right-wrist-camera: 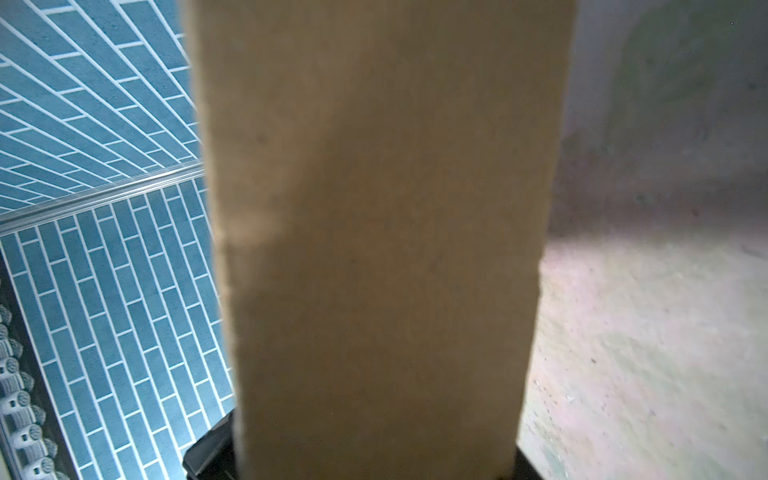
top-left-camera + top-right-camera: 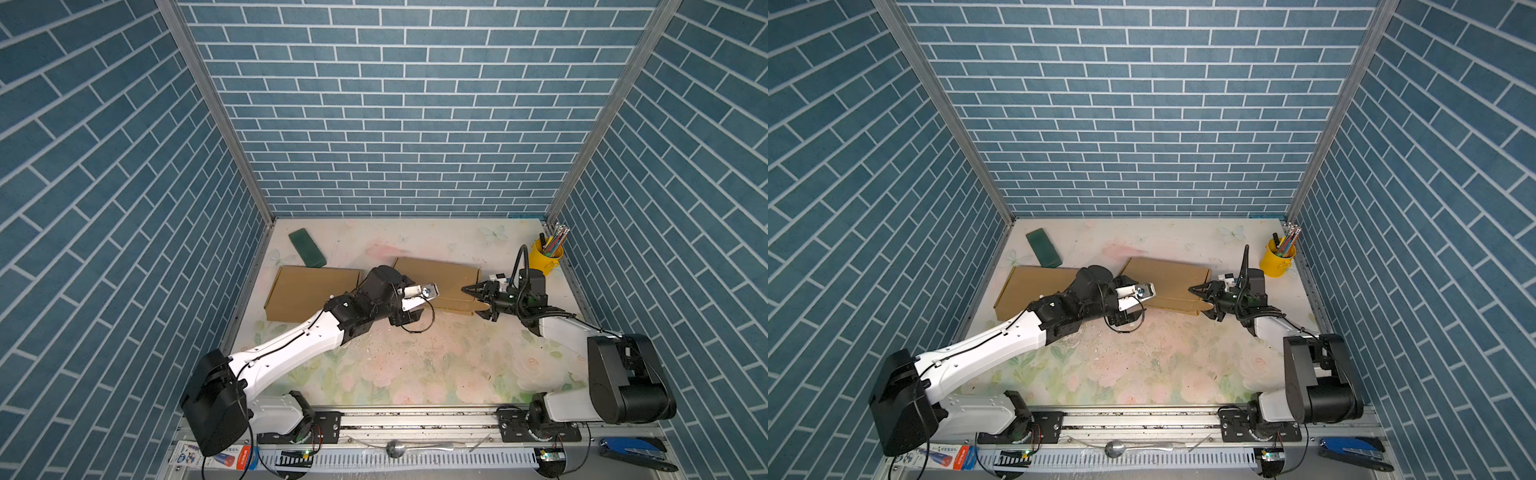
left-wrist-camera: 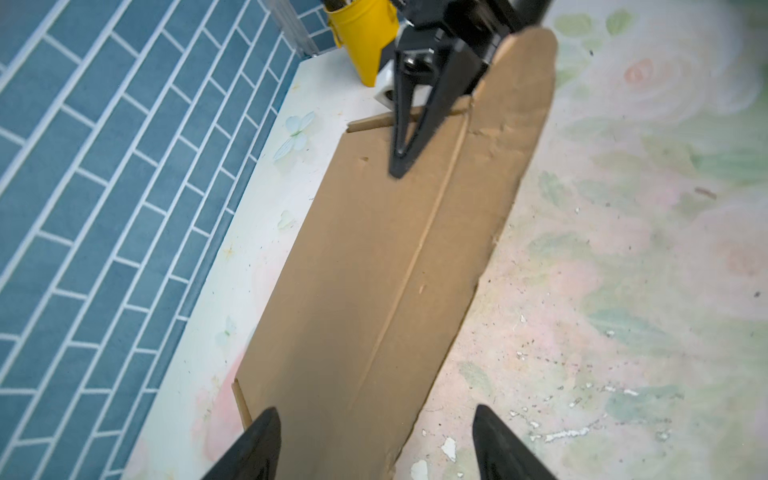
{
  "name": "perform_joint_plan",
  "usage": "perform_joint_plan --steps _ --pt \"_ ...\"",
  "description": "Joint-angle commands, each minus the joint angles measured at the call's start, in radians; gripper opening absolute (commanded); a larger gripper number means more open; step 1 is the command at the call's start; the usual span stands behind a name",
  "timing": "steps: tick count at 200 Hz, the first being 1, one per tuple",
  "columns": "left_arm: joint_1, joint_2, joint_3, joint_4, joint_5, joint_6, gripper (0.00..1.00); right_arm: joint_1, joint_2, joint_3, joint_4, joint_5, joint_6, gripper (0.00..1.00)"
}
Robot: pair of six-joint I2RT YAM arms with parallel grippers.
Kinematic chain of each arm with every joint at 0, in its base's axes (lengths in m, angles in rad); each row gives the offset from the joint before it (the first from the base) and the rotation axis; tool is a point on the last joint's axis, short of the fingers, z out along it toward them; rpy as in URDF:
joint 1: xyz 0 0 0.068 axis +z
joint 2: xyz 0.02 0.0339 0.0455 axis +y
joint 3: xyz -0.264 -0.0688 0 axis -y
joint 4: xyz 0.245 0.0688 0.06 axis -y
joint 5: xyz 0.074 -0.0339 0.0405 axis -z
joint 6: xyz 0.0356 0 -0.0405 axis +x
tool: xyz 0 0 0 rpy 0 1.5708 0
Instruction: Fold the paper box
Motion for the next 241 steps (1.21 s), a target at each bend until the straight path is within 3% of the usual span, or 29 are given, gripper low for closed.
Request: perform_joint_plan --steps 1,65,152,189,241 --pt "-0.040 0.042 -0.002 0.014 -0.099 0.176 0.75 -0.008 -0.039 0.035 -0.049 -0.079 0.073 0.51" --pt "-0.070 0.078 0.006 0.027 -0.151 0.257 0.76 -0.013 -0.046 0.054 -0.071 -0.140 0.151 0.50" --pt "-0.077 0.026 -0.100 0.103 -0.234 0.326 0.75 -0.014 -0.075 0.031 -0.071 -0.177 0.223 0.48" --pt "-0.077 0.033 -0.161 0.257 -0.306 0.420 0.69 -0.013 -0.087 0.021 -0.089 -0.193 0.225 0.46" --pt "-0.076 0.035 -0.226 0.433 -0.356 0.493 0.69 0.002 -0.099 0.008 -0.095 -0.206 0.226 0.45"
